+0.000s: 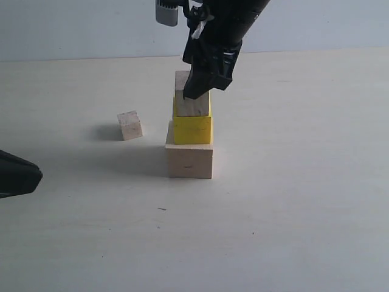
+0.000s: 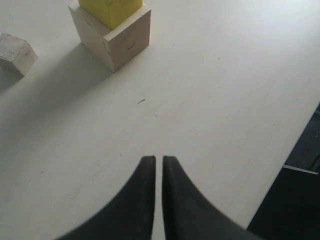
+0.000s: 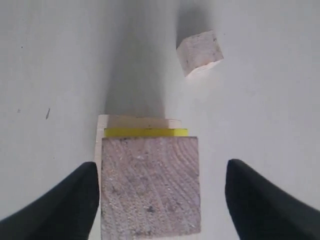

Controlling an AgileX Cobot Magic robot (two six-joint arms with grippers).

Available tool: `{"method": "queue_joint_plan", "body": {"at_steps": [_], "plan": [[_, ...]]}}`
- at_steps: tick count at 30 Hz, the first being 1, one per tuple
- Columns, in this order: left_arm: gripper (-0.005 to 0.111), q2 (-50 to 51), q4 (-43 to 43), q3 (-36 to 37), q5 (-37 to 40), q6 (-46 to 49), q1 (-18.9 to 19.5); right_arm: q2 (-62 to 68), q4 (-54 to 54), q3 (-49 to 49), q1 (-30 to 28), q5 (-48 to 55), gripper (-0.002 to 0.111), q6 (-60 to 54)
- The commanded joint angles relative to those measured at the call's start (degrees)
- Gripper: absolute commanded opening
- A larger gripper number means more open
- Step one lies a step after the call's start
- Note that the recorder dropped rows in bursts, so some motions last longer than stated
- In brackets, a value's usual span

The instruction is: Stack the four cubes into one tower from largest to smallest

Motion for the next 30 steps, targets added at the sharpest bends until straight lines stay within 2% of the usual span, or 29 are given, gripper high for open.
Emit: {"method": "queue_joint_plan", "body": {"at_steps": [1, 5, 8, 10, 13, 15, 18, 22, 26, 30], "plan": [[0.008, -0.41, -0.46, -0.32, 0.09, 0.01, -0.01, -4.03, 0.49, 0.04, -0.22, -0.64, 0.068, 0.42], [0.008, -0.41, -0.46, -0.32, -0.05, 0.01, -0.01, -7.31, -0.05, 0.04, -0.22, -1.57, 0.067, 6.6], [0.008, -0.41, -0.81, -0.32, -0.16, 0.01, -0.01, -9.33, -0.76, 0.04, -0.22, -2.78, 0.057, 16.49], [0.008, -0.41, -1.08, -0.32, -0.16, 0.01, -0.01, -10.4, -1.34, 0.04, -0.22, -3.22, 0.041, 20.73], [0.008, -0.41, -1.07, 0.18, -0.51, 0.01, -0.01, -11.5, -1.67, 0.04, -0.22, -2.78, 0.011, 26.29], [0.008, -0.41, -1.19, 0.81, -0.9, 0.01, -0.01, -11.93, -2.5, 0.04, -0.22, -1.94, 0.0, 34.06], [0.008, -0.41, -1.31, 1.09, -1.41, 0.01, -0.01, -12.02, -6.56, 0.19, -0.22, -1.36, 0.0, 45.23], [0.008, -0.41, -1.6, 1.09, -1.87, 0.01, -0.01, -12.02, -17.77, 4.69, -0.22, -4.62, 0.0, 60.15], [0.008, -0.41, -1.72, 1.09, -1.88, -0.25, -0.01, -12.02, -20.25, 14.15, -0.22, -8.87, 0.0, 62.01], [0.008, -0.41, -1.72, 1.09, -1.88, -1.96, -0.01, -12.02, -15.5, 22.6, -0.22, -15.82, 0.0, 62.01]]}}
